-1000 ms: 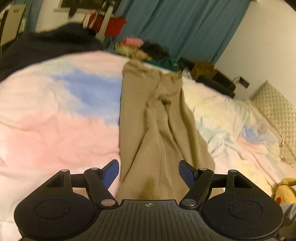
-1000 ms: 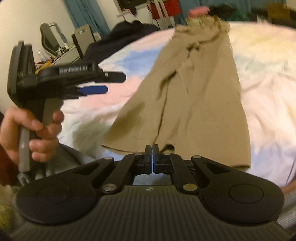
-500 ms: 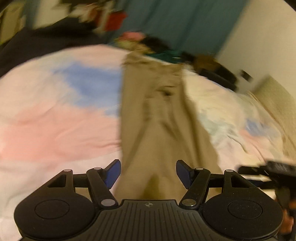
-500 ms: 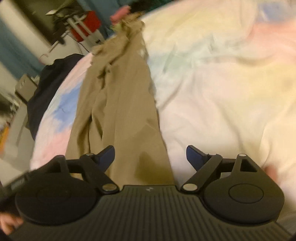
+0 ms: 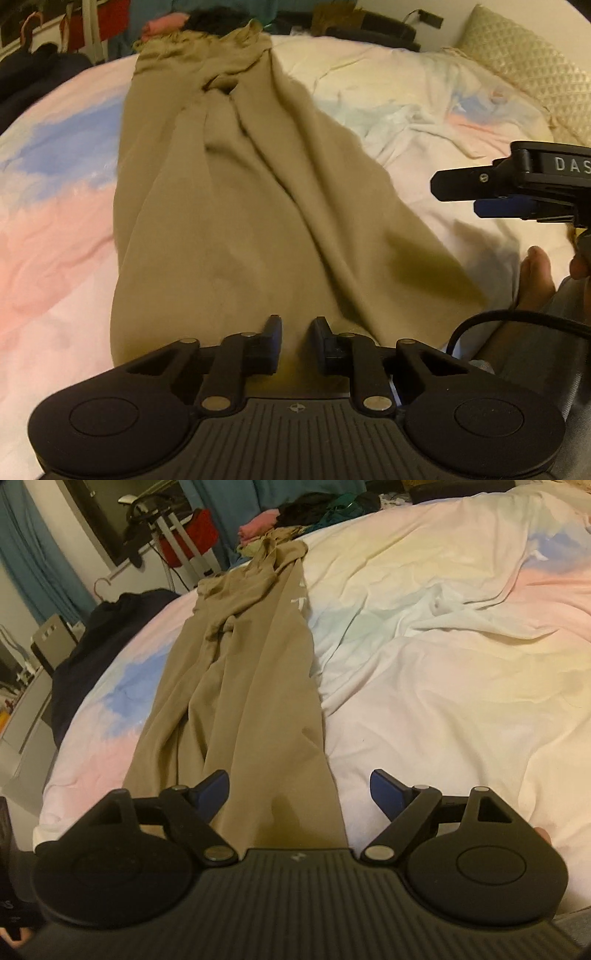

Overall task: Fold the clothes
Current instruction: 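Grasp the folded shirt with the right gripper and straighten it lengthwise, then grasp the end of the beige shirt strip with both grippers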

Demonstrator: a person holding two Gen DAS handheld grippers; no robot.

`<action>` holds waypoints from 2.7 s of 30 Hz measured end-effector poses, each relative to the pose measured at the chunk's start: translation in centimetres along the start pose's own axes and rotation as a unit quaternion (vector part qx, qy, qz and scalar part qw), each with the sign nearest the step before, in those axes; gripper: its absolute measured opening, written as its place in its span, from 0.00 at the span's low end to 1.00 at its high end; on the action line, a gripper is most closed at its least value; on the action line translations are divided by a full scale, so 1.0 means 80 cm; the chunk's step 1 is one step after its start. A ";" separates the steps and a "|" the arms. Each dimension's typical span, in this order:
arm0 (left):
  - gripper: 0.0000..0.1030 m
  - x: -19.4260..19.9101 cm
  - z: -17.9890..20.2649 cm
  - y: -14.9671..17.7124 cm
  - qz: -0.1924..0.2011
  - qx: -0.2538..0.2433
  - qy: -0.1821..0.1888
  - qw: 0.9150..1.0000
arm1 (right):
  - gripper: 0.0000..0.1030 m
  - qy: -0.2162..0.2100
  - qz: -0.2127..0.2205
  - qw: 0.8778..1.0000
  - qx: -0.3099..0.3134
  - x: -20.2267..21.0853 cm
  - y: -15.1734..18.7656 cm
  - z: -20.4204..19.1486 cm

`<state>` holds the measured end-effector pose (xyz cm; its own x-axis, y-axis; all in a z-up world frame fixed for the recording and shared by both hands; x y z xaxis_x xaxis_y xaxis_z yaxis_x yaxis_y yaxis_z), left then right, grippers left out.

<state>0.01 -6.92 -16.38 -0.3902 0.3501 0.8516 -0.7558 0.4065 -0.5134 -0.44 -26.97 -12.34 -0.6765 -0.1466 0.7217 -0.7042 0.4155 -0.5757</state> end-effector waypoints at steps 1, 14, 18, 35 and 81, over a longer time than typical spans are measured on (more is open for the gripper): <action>0.20 0.003 -0.002 0.000 0.004 0.003 -0.006 1.000 | 0.82 0.001 0.000 1.000 -0.001 0.000 0.000 0.001; 0.03 0.004 -0.002 0.004 -0.008 0.011 -0.005 1.000 | 0.82 -0.004 0.005 1.000 -0.002 0.004 0.004 -0.001; 0.02 0.035 -0.011 -0.001 0.037 0.027 0.004 0.999 | 0.82 -0.008 0.006 1.000 -0.004 0.005 0.005 -0.001; 0.47 0.045 -0.007 -0.002 0.020 0.119 0.215 0.969 | 0.82 -0.067 -0.034 0.992 -0.104 -0.010 0.006 0.024; 0.06 0.140 -0.111 -0.006 0.116 0.351 0.215 0.904 | 0.09 -0.142 -0.060 0.985 -0.074 0.076 -0.015 -0.018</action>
<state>0.67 4.28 -7.52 -0.4551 0.7143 0.5317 -0.8859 -0.3027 -0.3516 -3.41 -27.08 -6.69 -0.6377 -0.4387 0.6332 -0.7580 0.5036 -0.4145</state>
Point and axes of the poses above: each gripper's, at about its wrist camera, not at the fingertips, and x roughly against the way its jaws point, z to its right, y to its underside, the point moved 6 cm from there along -x, roughly the way its jaws point, and after that the axes turned 2 degrees about -z, right-handed, at the moved point
